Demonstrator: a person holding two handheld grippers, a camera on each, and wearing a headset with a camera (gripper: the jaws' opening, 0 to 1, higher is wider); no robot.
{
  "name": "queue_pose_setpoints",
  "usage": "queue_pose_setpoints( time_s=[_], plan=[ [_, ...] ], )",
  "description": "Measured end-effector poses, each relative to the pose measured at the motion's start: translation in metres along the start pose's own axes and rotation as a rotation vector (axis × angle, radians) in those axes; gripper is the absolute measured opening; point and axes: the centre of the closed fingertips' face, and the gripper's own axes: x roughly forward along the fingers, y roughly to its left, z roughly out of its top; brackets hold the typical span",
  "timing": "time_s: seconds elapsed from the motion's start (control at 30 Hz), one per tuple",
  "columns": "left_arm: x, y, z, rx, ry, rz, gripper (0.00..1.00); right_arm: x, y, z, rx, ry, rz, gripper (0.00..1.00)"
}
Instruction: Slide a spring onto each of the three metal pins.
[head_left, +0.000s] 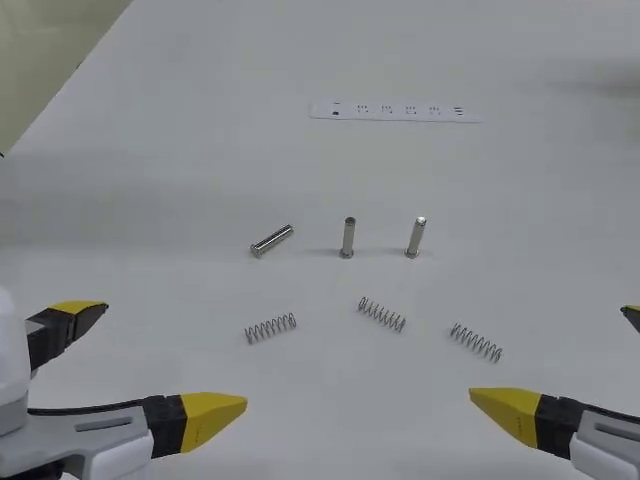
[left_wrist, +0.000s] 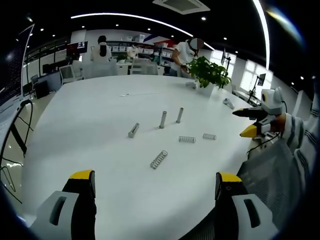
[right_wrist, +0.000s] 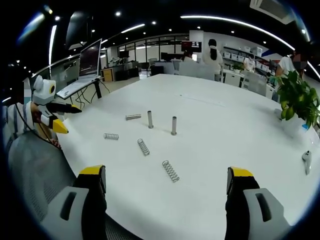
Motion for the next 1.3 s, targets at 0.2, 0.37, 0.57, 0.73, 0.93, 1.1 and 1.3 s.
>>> queue_pose_setpoints(
  time_s=[0.2,0.37,0.57,0.73,0.93,1.1,1.3],
  plan=[
    [0.001,0.002,0.000,0.003,0.005,-0.004,0.98,0.000,-0.002,-0.002,0.011,0.005,-0.007,1.00],
    [0.004,0.001,-0.001,0.011,0.017,-0.019,0.98,0.001,0.000,-0.004,0.008,0.011,-0.011,1.00],
    [0.005,0.003,0.000,0.024,0.021,-0.028,0.98,0.001,0.002,-0.004,0.007,0.014,-0.011,1.00],
    [0.008,0.008,0.005,0.033,0.022,-0.032,0.98,0.003,0.002,-0.003,0.003,0.017,-0.015,0.99],
    [0.011,0.012,0.007,0.050,0.028,-0.035,0.98,0.003,0.000,-0.001,0.001,0.015,-0.029,0.99],
    [0.016,0.015,0.014,0.052,0.025,-0.039,0.98,0.002,0.001,-0.001,-0.004,0.017,-0.027,0.99],
    [0.023,0.027,0.023,0.045,0.007,-0.021,0.98,0.003,0.004,-0.001,0.008,0.013,-0.018,0.99]
  ],
)
